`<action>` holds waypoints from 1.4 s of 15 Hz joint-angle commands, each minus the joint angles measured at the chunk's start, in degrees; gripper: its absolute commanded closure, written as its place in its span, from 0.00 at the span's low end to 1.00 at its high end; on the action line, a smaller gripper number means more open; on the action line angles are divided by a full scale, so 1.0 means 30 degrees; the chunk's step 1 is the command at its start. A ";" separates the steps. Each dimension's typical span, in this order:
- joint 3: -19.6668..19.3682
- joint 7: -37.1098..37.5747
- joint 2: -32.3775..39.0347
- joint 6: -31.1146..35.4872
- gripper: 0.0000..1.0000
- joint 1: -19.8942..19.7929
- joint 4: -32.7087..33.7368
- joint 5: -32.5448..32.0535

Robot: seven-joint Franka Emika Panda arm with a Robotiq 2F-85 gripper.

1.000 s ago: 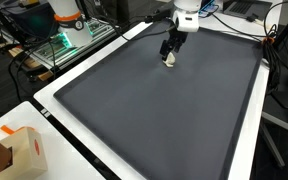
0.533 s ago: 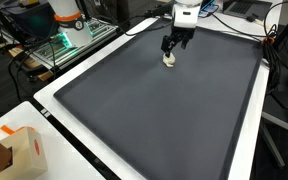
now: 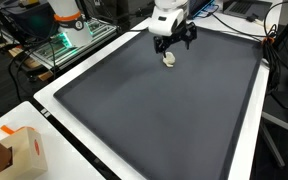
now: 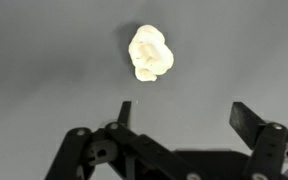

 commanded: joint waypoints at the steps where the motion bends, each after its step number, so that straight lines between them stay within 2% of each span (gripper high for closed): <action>1: 0.0401 -0.1892 -0.0481 0.0075 0.00 -0.1501 -0.1313 0.4354; 5: 0.0157 -0.5283 -0.0210 -0.0342 0.00 -0.2435 -0.2021 0.9235; 8: -0.0286 -0.7375 0.0054 -0.1119 0.00 -0.2744 -0.2528 1.1275; 15: -0.1265 -1.0711 0.1119 -0.3619 0.00 -0.3246 -0.3060 1.3544; 21: -0.1988 -1.0767 0.2088 -0.5664 0.00 -0.3369 -0.2800 1.4771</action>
